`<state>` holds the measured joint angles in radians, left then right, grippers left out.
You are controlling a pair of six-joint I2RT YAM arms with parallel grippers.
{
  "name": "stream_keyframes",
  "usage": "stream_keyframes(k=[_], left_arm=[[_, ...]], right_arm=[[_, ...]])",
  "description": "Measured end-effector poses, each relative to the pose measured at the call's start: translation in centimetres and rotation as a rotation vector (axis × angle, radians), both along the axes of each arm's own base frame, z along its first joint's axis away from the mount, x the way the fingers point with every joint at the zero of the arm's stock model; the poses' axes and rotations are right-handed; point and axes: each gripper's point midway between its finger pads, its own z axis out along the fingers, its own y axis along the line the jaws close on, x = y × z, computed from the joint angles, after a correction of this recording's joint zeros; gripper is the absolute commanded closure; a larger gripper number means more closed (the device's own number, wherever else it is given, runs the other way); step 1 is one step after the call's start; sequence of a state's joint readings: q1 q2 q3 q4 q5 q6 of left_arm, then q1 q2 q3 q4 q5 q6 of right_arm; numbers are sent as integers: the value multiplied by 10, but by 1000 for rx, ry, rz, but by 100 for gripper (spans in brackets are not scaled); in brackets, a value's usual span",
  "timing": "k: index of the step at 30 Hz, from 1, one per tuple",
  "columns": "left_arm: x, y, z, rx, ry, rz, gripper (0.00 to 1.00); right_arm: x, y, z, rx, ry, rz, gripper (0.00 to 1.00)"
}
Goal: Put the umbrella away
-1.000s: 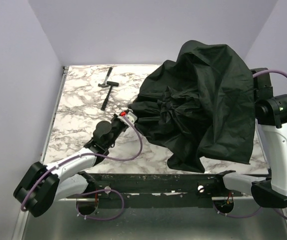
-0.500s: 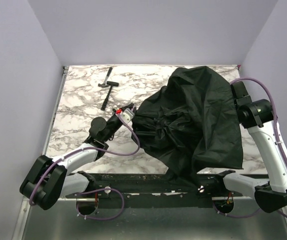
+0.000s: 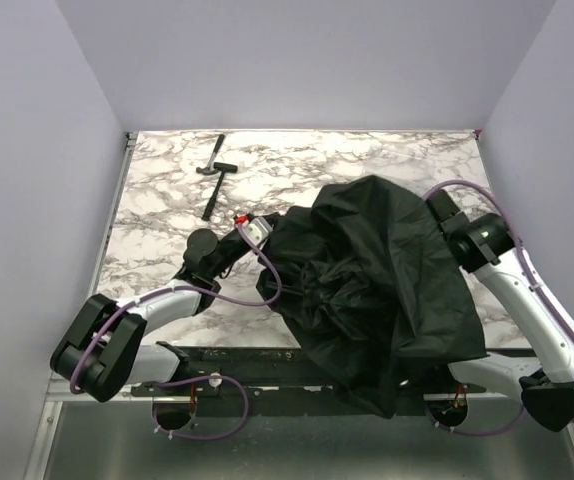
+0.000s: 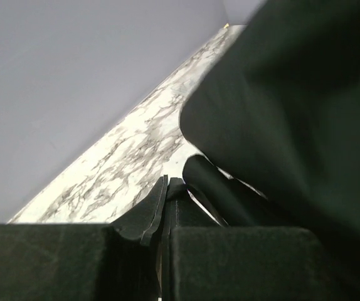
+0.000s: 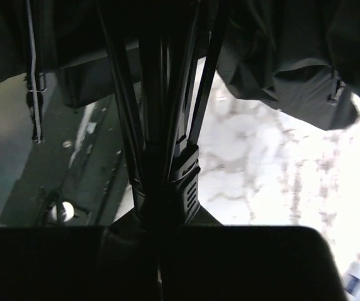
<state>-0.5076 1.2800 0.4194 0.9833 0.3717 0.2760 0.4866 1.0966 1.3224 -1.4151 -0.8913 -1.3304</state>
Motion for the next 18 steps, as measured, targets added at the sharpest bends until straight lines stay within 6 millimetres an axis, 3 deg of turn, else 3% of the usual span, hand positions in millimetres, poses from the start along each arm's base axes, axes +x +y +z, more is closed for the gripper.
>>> stream_keyframes(k=[3, 5, 11, 14, 18], left_arm=[[-2, -3, 5, -17, -2, -23, 100], [-2, -7, 10, -31, -1, -46, 100], [-5, -19, 17, -75, 7, -122, 100], [0, -26, 13, -63, 25, -138, 100], [9, -32, 22, -67, 10, -146, 100]], right_arm=[[-12, -4, -34, -53, 62, 43, 100], [-15, -7, -45, -74, 70, 58, 100], [-9, -9, -47, -81, -20, 101, 100], [-3, -10, -47, -101, -68, 120, 100], [-3, -10, -52, -145, -132, 183, 100]])
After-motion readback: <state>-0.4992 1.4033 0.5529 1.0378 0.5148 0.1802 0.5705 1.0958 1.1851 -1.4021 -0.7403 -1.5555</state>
